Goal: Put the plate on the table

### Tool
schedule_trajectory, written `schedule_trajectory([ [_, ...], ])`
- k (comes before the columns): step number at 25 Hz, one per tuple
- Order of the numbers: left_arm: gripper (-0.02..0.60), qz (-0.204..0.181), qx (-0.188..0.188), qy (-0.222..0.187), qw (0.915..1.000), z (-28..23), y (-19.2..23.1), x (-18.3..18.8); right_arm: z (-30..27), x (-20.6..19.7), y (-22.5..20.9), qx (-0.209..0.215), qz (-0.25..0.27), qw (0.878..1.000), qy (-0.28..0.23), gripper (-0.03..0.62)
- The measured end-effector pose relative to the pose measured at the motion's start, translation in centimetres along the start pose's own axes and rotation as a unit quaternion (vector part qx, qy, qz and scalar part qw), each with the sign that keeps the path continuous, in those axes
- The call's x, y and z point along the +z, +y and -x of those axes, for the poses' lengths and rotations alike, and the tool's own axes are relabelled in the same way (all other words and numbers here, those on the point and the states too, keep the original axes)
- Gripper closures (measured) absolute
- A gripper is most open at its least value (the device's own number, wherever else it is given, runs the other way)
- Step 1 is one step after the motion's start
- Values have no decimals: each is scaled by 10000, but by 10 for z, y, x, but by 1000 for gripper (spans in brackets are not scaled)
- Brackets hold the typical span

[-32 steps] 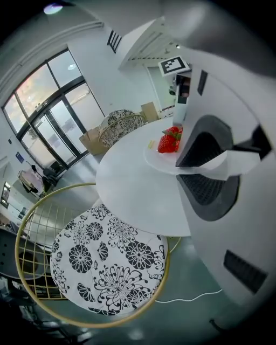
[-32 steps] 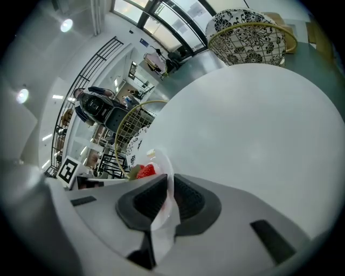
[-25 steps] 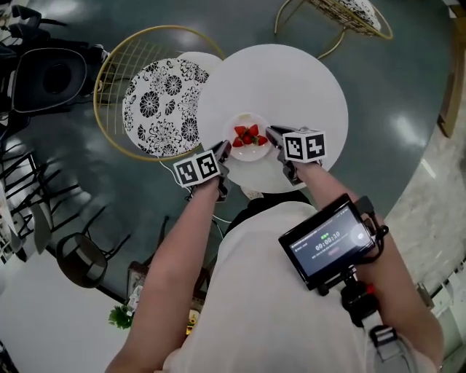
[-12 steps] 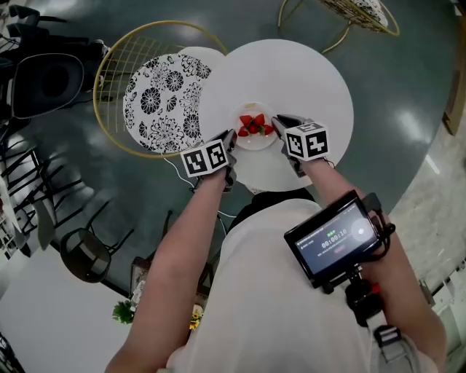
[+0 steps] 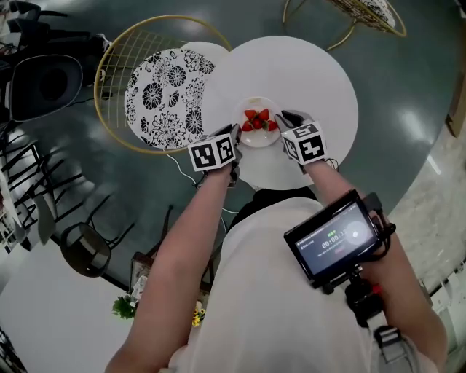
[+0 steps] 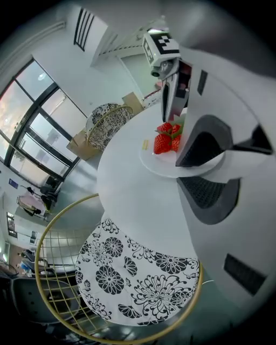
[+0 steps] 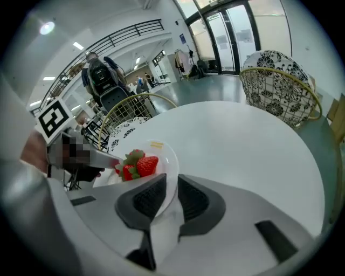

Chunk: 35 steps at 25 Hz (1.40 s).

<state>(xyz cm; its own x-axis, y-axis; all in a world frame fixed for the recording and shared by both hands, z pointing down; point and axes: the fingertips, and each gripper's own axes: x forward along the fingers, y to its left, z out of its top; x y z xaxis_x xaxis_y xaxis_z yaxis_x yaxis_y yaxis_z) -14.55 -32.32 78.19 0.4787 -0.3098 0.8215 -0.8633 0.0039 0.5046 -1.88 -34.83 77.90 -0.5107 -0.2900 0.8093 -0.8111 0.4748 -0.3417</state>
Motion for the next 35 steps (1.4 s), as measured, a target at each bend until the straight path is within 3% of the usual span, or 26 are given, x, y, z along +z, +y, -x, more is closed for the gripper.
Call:
schedule_trajectory([
  [5,540,-103,115,-107,9998,0,0,-1,-2,-1,1,-106,490,9987,53,543],
  [17,537,-93,287,-552,9980,22,22,5,0,8,-6,-439,546,9968,-386,545],
  [24,537,-132,-216,-642,9976,34,-1,-6,20,10,-11,-368,167,9968,-695,548],
  [26,537,-230,-266,-640,9973,45,-10,-19,35,6,-4,-281,41,9962,-827,589],
  [30,577,-398,-353,-687,9962,58,-20,-34,53,3,3,-122,-202,9944,-1034,589],
  [35,577,-528,-530,-851,9936,69,-26,-49,68,-9,18,162,-659,9894,-1281,589],
])
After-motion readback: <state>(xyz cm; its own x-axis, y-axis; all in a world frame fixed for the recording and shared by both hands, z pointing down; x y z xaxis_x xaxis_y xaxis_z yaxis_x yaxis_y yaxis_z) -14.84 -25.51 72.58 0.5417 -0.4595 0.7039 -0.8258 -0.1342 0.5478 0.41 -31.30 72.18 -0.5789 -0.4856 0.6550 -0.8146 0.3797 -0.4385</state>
